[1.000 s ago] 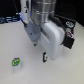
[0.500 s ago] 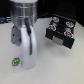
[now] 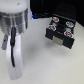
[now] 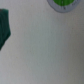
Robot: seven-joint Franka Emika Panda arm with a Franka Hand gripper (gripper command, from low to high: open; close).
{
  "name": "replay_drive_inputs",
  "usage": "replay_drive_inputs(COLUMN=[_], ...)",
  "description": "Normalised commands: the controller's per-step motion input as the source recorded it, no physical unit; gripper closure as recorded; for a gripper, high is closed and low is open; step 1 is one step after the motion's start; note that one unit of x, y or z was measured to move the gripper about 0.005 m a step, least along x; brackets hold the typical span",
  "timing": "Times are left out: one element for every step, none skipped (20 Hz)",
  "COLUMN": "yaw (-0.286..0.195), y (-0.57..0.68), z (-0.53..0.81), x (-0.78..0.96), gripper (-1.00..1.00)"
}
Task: Open the kcup holder, insert the kcup into the holder, and close the kcup holder
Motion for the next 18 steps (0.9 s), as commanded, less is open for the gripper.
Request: replay_drive_inputs(yaw=[-0.138,-0.124,-0.120,-0.116,-0.113,-0.114,-0.119,-0.111,-0.109,-0.108,-0.097,-0.089,-0.083,-0.082,-0.085,-0.090,-0.093,-0.095], y=[-0.31,-0.30,-0.30,-0.31,-0.33,-0.36,-0.40,-0.37,-0.38,-0.37,-0.30,-0.23,-0.20,-0.16,-0.14,-0.12,-0.12,-0.12], z=[-0.15,-0.13,-0.12,-0.12,-0.11,-0.10,-0.10,-0.08,-0.08,-0.09,-0.10,-0.09,-0.08,-0.08,-0.09,-0.09,-0.09,-0.08], x=[0.14,0.11,0.11,0.10,0.09,0.09,0.09,0.08,0.07,0.06,0.01,-0.02,-0.04,-0.01,0.01,0.04,0.06,0.02], gripper=[-1.00,-1.00,-1.00,-1.00,-1.00,-1.00,-1.00,-1.00,-1.00,-1.00,-1.00,-1.00,-1.00,-1.00,-1.00,-1.00,-1.00,-1.00])
